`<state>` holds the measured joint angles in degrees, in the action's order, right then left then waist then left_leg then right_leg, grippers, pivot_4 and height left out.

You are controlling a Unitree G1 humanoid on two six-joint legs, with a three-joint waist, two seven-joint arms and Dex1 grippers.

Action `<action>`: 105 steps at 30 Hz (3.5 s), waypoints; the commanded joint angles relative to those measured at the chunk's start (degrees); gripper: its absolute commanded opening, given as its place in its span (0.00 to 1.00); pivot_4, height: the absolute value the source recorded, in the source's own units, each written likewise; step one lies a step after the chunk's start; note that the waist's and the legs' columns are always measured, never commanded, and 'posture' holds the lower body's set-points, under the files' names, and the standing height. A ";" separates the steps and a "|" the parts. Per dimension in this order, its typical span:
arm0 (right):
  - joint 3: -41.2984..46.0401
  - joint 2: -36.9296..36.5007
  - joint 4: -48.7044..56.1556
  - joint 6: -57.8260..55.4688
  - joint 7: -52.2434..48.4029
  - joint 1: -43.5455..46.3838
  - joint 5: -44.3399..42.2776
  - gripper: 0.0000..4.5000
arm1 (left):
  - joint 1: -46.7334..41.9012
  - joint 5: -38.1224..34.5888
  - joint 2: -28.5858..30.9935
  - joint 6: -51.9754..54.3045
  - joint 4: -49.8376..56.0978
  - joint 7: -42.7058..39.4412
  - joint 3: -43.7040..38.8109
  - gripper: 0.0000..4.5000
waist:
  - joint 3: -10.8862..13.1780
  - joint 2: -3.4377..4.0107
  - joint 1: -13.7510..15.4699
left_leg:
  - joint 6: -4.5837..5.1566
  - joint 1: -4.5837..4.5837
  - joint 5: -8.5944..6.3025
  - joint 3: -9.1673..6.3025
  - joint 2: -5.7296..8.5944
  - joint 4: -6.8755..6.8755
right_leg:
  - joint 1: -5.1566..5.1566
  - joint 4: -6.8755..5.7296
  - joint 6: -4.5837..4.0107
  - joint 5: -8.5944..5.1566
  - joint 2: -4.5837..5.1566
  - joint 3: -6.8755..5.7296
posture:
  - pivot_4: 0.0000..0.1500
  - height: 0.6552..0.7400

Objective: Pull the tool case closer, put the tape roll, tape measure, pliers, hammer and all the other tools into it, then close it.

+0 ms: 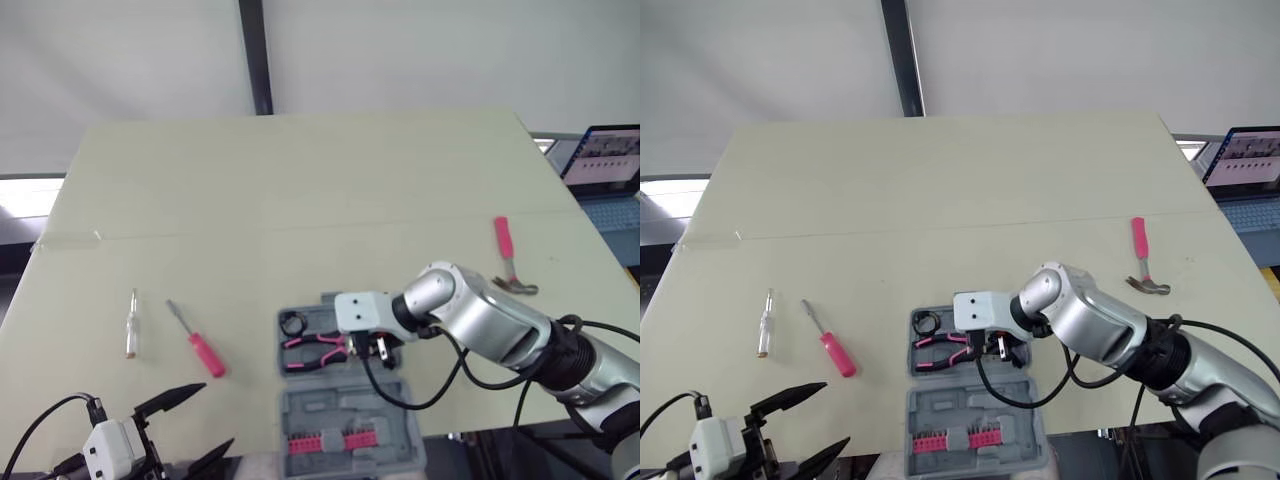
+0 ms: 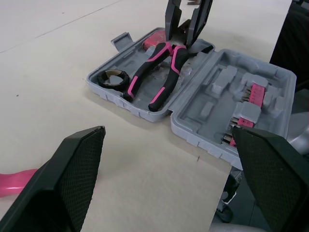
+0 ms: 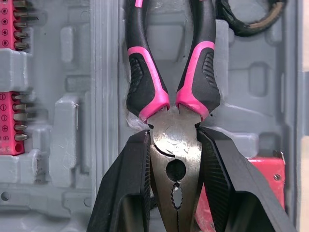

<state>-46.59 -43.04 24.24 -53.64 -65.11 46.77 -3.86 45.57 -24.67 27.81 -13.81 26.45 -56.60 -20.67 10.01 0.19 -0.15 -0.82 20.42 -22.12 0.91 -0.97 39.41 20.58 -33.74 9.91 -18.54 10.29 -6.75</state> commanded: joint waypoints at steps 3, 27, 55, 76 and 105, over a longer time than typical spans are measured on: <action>0.28 0.79 0.67 0.23 -1.06 0.93 0.65 0.21 | 1.43 0.07 0.16 -0.66 1.35 0.32 0.35 1.00 | 0.00 0.00 -0.01 | 0.00 0.00 0.00 0.00 0.00 0.00 | 0.00 0.00 0.00 0.00 0.00 0.00 | 1.00 1.00; -0.35 2.43 0.29 -3.66 -1.97 -0.57 -0.05 0.72 | 0.53 0.57 0.78 -0.11 2.13 2.11 1.73 1.00 | 0.00 0.00 -0.02 | 0.00 0.00 0.00 0.00 0.00 0.00 | 0.00 -0.02 0.00 0.00 0.00 0.00 | 1.00 1.00; 24.04 11.67 -11.79 20.29 6.57 -24.29 -9.26 0.01 | -0.62 1.18 1.68 2.00 4.75 4.89 3.65 1.00 | -0.05 -0.09 0.07 | 0.00 -0.05 0.00 0.04 0.00 0.00 | -0.03 -0.06 -0.01 0.00 0.01 -0.01 | 1.00 1.00; 21.97 13.04 -14.53 21.14 5.93 -25.94 -7.79 0.01 | -0.89 1.14 2.32 3.46 6.55 5.56 3.92 1.00 | -0.05 -0.09 0.09 | 0.00 -0.05 0.00 0.03 0.00 0.01 | -0.04 -0.06 -0.01 0.00 0.01 -0.02 | 1.00 1.00; 13.64 12.79 -22.50 10.96 7.95 -26.15 -3.97 0.01 | -1.97 1.07 2.89 6.50 9.21 6.96 4.05 1.00 | -1.77 -0.27 0.10 | 0.00 -0.32 -0.01 -0.02 0.00 -0.13 | -0.31 -0.02 -0.03 -0.02 0.01 -0.05 | 1.00 1.00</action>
<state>-28.17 -29.68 6.81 -38.72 -58.03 24.04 -10.78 43.40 -23.75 30.31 -7.05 33.42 -49.83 -16.84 8.24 -0.08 -0.05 -0.83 20.08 -22.13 0.89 -0.97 39.26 20.26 -33.75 9.87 -18.56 10.29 -6.81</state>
